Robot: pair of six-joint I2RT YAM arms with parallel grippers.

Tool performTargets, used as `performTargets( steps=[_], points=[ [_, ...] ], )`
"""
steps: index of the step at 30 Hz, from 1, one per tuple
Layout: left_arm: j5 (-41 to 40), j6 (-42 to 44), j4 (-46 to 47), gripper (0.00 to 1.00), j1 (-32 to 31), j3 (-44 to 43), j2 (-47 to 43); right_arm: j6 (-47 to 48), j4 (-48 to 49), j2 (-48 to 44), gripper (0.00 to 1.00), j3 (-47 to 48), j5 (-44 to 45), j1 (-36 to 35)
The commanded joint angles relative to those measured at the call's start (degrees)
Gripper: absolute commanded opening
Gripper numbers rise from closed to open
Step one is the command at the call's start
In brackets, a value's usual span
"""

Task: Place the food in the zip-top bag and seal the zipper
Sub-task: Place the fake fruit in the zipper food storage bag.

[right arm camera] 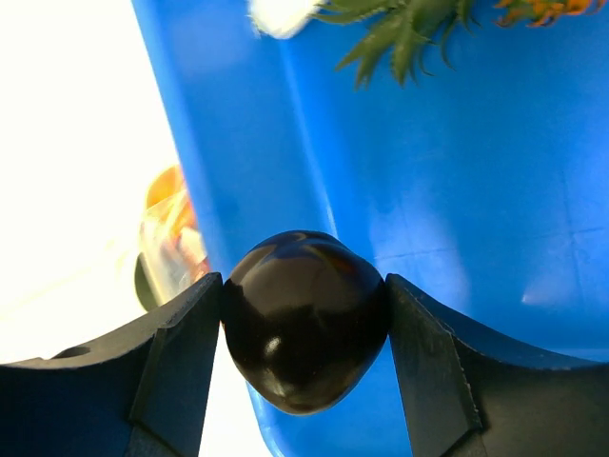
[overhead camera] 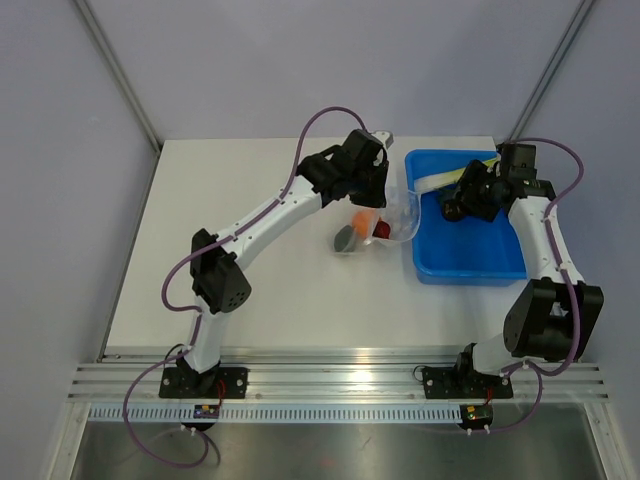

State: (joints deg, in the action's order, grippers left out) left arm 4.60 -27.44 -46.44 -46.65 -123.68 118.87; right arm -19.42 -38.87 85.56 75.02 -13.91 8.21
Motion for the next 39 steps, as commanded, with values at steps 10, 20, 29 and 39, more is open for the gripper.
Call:
performTargets(
  steps=[10, 20, 29, 39],
  points=[
    [1.2, -5.3, 1.6, 0.00, 1.7, -2.3, -0.6, -2.3, -1.0, -4.2, 0.61, 9.1, -3.7, -6.1],
    [4.1, -4.9, 3.4, 0.00, 3.6, -0.1, -1.9, -4.2, 1.0, 0.2, 0.63, 10.1, -2.2, -16.5],
    [5.8, -5.1, 5.5, 0.00, 4.4, 3.5, -4.3, -4.4, -0.3, 5.1, 0.95, 12.5, -2.1, -21.8],
    [5.5, -4.6, 5.7, 0.00, 4.6, 5.1, -5.7, -3.5, -1.9, -2.3, 0.97, 10.2, 15.9, -21.8]
  ],
)
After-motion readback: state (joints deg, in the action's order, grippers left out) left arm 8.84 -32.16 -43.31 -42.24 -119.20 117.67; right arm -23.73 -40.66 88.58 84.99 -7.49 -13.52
